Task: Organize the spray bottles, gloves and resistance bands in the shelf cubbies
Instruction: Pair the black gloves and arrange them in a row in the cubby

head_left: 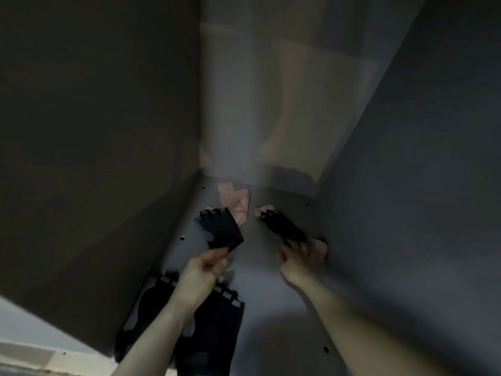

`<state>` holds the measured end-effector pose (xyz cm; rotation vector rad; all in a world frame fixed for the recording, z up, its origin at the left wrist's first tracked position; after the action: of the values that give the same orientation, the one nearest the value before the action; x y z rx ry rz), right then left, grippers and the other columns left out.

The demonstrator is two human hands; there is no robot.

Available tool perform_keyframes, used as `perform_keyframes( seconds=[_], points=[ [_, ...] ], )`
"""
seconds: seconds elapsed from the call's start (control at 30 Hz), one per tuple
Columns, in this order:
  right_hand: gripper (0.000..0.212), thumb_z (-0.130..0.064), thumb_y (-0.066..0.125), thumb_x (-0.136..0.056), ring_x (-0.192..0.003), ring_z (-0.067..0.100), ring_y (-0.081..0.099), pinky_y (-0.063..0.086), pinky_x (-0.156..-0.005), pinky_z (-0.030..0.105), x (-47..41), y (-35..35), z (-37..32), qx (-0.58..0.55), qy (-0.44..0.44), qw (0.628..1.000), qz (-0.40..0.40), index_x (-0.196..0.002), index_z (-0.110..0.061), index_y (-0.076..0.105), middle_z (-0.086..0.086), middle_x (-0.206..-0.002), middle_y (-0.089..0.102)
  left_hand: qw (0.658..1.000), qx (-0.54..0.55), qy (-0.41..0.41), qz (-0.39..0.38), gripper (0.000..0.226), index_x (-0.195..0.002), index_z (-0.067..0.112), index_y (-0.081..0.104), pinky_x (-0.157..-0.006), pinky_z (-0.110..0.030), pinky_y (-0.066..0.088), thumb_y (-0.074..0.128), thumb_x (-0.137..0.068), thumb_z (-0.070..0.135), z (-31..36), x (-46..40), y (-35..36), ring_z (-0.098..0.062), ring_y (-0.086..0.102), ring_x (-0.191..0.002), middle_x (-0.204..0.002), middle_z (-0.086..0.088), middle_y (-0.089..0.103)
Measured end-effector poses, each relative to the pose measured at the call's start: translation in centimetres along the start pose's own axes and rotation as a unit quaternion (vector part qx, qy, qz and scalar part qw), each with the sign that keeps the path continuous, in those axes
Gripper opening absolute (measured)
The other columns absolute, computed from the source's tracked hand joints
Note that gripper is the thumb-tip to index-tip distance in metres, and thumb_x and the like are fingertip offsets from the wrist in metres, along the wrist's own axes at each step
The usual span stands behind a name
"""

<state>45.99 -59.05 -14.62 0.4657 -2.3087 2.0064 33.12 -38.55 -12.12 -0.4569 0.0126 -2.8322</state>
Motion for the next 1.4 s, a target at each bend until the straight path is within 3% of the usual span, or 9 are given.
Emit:
perform_keyframes(
  seconds=[0.17,0.37,0.5,0.6,0.77,0.9,1.07,1.23,1.4],
  points=[
    [0.017,-0.015,0.060,-0.089,-0.107,0.009,0.046,0.031,-0.082,0.017,4.5,-7.2,0.6,-0.314,0.042,0.914,0.254,-0.103,-0.013,0.070,0.003,-0.105,0.064,1.000,0.025,-0.004,0.011,0.019,-0.106,0.020,0.065,-0.079,-0.026,0.049,0.057,-0.092,0.010,1.1,0.5,0.0,-0.017,0.064,-0.088,-0.093,0.001,0.069],
    [0.034,0.006,0.052,-0.089,-0.113,0.035,0.057,0.038,-0.107,0.051,6.3,-4.9,-2.2,-0.775,0.102,0.622,0.042,-0.121,-0.003,0.058,0.020,-0.107,0.066,0.992,0.010,-0.103,-0.073,0.031,-0.111,0.012,0.064,-0.081,-0.032,0.050,0.056,-0.092,0.035,1.8,2.8,2.8,-0.016,0.068,-0.092,-0.102,-0.004,0.072],
    [0.048,0.008,0.045,-0.090,-0.125,0.027,0.053,0.041,-0.107,0.042,9.1,-6.5,-7.1,-0.813,-0.066,0.567,-0.114,-0.134,-0.009,0.048,0.015,-0.133,0.057,0.952,0.146,-0.181,-0.198,0.071,-0.121,0.020,0.059,-0.093,-0.040,0.052,0.045,-0.076,0.074,1.5,4.6,5.5,-0.021,0.064,-0.110,-0.121,-0.008,0.067],
    [0.053,0.005,0.053,-0.081,-0.117,0.022,0.060,0.054,-0.091,0.032,10.1,-6.0,-8.2,-0.787,-0.086,0.596,-0.134,-0.131,-0.014,0.051,0.011,-0.125,0.064,0.923,0.333,-0.121,-0.150,0.063,-0.124,0.014,0.061,-0.104,-0.044,0.043,0.056,-0.080,0.057,3.3,4.0,4.6,-0.026,0.061,-0.116,-0.122,-0.012,0.066],
    [0.036,-0.007,0.063,-0.083,-0.108,0.020,0.065,0.052,-0.087,0.032,9.8,-4.7,-9.7,-0.724,-0.083,0.672,-0.129,-0.117,-0.019,0.060,0.006,-0.112,0.070,0.887,0.445,-0.123,-0.019,0.048,-0.121,0.004,0.062,-0.088,-0.045,0.055,0.063,-0.081,0.031,2.8,3.4,0.8,-0.031,0.067,-0.102,-0.115,-0.020,0.068],
    [0.024,-0.002,0.057,-0.090,-0.103,0.018,0.060,0.049,-0.073,0.010,6.7,-3.6,-10.6,-0.601,-0.073,0.794,-0.061,-0.108,-0.018,0.058,0.000,-0.104,0.064,0.866,0.482,-0.124,0.041,0.040,-0.121,0.005,0.061,-0.086,-0.046,0.055,0.052,-0.092,0.032,2.7,2.7,-3.4,-0.030,0.064,-0.106,-0.121,-0.019,0.064],
    [0.042,-0.007,0.047,-0.095,-0.133,0.020,0.039,0.036,-0.102,0.024,3.2,0.3,-14.2,-0.304,-0.172,0.934,-0.079,-0.135,-0.018,0.044,0.004,-0.142,0.043,0.903,0.400,-0.123,0.092,0.034,-0.115,0.007,0.064,-0.091,-0.043,0.049,0.052,-0.093,0.031,2.9,1.7,-6.9,-0.030,0.065,-0.097,-0.111,-0.016,0.067],
    [0.058,-0.016,0.045,-0.097,-0.145,0.023,0.017,0.021,-0.115,0.031,1.8,2.9,-14.6,-0.085,-0.193,0.972,-0.101,-0.149,-0.019,0.020,0.002,-0.157,0.020,0.928,0.297,-0.171,0.143,0.037,-0.118,0.006,0.063,-0.088,-0.044,0.052,0.058,-0.090,0.030,1.0,2.1,-8.0,-0.035,0.065,-0.099,-0.111,-0.020,0.067],
    [0.035,-0.028,0.056,-0.088,-0.120,0.029,0.041,0.035,-0.096,0.034,1.6,1.3,-14.5,0.048,-0.204,0.977,0.044,-0.117,-0.009,0.054,0.011,-0.122,0.052,0.913,0.346,-0.206,0.071,0.033,-0.106,0.002,0.068,-0.083,-0.041,0.051,0.051,-0.090,0.025,0.8,2.8,-6.2,-0.033,0.067,-0.087,-0.104,-0.022,0.070]
  ],
)
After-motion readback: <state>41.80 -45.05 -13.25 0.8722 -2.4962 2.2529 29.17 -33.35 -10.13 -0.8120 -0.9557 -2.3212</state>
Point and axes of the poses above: each hand's wrist, its own x-axis away from the middle knuckle, its own y-axis out of the palm, z = x × y, the point moved 10 cm from there along -x, towards the middle knuckle
